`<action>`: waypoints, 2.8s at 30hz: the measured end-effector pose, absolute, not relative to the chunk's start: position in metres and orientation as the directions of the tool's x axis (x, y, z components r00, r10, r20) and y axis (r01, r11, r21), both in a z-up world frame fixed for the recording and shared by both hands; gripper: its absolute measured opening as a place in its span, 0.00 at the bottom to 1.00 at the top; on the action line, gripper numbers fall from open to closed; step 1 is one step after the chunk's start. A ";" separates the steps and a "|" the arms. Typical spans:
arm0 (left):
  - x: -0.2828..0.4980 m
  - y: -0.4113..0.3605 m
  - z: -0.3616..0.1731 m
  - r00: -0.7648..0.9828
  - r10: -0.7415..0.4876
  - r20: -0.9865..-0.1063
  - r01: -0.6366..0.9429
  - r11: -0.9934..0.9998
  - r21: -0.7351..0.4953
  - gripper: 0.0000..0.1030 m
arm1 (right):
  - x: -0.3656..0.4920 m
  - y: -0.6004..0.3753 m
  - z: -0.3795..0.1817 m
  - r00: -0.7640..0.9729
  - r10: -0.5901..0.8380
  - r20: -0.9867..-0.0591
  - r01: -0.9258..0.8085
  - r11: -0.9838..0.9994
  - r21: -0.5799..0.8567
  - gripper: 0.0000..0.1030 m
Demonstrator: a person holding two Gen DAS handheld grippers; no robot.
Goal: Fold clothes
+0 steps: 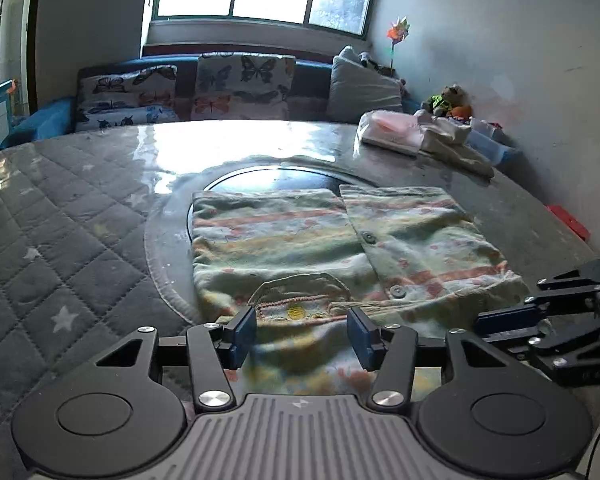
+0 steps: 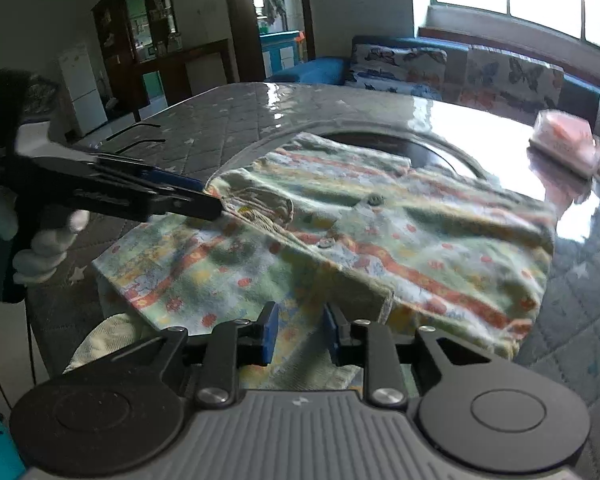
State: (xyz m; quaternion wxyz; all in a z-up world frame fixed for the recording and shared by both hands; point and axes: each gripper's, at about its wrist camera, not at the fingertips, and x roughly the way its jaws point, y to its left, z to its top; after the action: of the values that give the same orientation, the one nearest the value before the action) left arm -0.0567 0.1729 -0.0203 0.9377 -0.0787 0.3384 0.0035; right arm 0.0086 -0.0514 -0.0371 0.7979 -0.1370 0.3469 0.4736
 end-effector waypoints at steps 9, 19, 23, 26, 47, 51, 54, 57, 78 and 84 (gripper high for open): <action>-0.077 0.156 -0.011 0.786 -0.049 -0.617 -0.016 0.995 -0.099 0.55 | 0.000 -0.056 -0.032 0.305 0.659 -0.687 -0.877 0.476 0.067 0.31; -0.103 0.100 -0.025 0.755 -0.076 -0.652 0.119 0.993 0.022 0.59 | -0.023 -0.073 -0.036 0.313 0.641 -0.701 -0.892 0.452 0.015 0.33; -0.113 0.093 -0.022 0.759 -0.044 -0.650 0.107 0.993 0.057 0.59 | -0.029 -0.078 -0.036 0.322 0.641 -0.697 -0.892 0.452 0.004 0.33; -0.124 0.097 -0.013 0.752 -0.050 -0.657 0.080 0.997 0.016 0.61 | -0.032 -0.082 -0.032 0.329 0.641 -0.693 -0.890 0.457 0.000 0.37; -0.151 0.080 -0.013 0.591 -0.192 -0.784 0.007 0.972 -0.233 0.31 | -0.072 -0.124 -0.026 0.385 0.603 -0.699 -0.909 0.377 -0.176 0.69; -0.146 0.086 -0.002 0.615 -0.195 -0.764 0.021 0.973 -0.232 0.19 | -0.080 -0.122 -0.030 0.366 0.621 -0.693 -0.925 0.321 -0.201 0.73; -0.137 0.090 0.010 0.643 -0.202 -0.738 0.040 0.972 -0.231 0.16 | -0.083 -0.117 -0.032 0.349 0.638 -0.687 -0.935 0.289 -0.206 0.74; -0.123 0.097 0.020 0.665 -0.218 -0.714 0.046 0.967 -0.252 0.15 | -0.084 -0.109 -0.033 0.333 0.658 -0.675 -0.942 0.265 -0.206 0.74; -0.139 0.125 0.020 0.757 -0.090 -0.647 0.099 0.995 -0.022 0.60 | 0.008 -0.078 -0.012 0.170 0.738 -0.653 -0.893 0.395 0.215 0.14; -0.140 0.108 0.001 0.771 -0.009 -0.637 0.155 0.972 0.174 0.60 | 0.014 -0.077 -0.001 0.184 0.745 -0.642 -0.878 0.418 0.234 0.14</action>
State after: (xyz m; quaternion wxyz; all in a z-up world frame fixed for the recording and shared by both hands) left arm -0.1400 0.1080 0.0008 0.9346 0.1088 0.3357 -0.0441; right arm 0.0140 -0.0770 -0.0014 0.7636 -0.0938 0.3548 0.5313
